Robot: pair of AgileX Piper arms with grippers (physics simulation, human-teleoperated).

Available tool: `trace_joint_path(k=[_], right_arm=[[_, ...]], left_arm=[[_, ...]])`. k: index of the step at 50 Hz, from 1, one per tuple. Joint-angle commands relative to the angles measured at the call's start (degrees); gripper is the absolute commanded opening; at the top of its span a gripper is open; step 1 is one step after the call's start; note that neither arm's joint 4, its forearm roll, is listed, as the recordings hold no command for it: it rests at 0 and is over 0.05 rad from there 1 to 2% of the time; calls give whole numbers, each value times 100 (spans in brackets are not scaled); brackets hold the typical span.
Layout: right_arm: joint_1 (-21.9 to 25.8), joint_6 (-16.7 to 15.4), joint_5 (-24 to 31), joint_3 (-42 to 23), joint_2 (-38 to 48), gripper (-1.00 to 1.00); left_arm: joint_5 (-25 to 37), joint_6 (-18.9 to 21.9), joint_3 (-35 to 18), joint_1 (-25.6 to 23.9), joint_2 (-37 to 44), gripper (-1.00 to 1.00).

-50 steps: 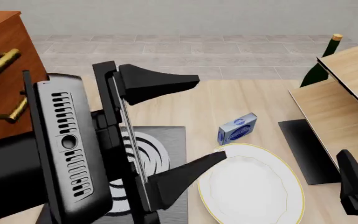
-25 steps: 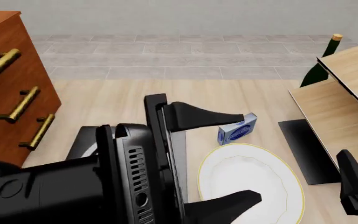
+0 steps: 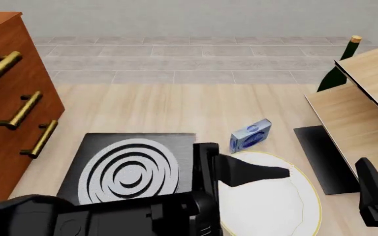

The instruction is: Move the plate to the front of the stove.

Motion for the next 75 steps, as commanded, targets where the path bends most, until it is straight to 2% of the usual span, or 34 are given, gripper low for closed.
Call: trace_joint_path(k=[1, 29, 75], right_arm=[[-1, 0, 0, 0, 0, 100], [-1, 0, 0, 0, 1, 100], [1, -1, 0, 0, 0, 100]], left_arm=[[-198, 257, 94, -104, 278, 100], [-438, 560, 150, -297, 940, 100], [-971, 836, 636, 120, 1362, 100]])
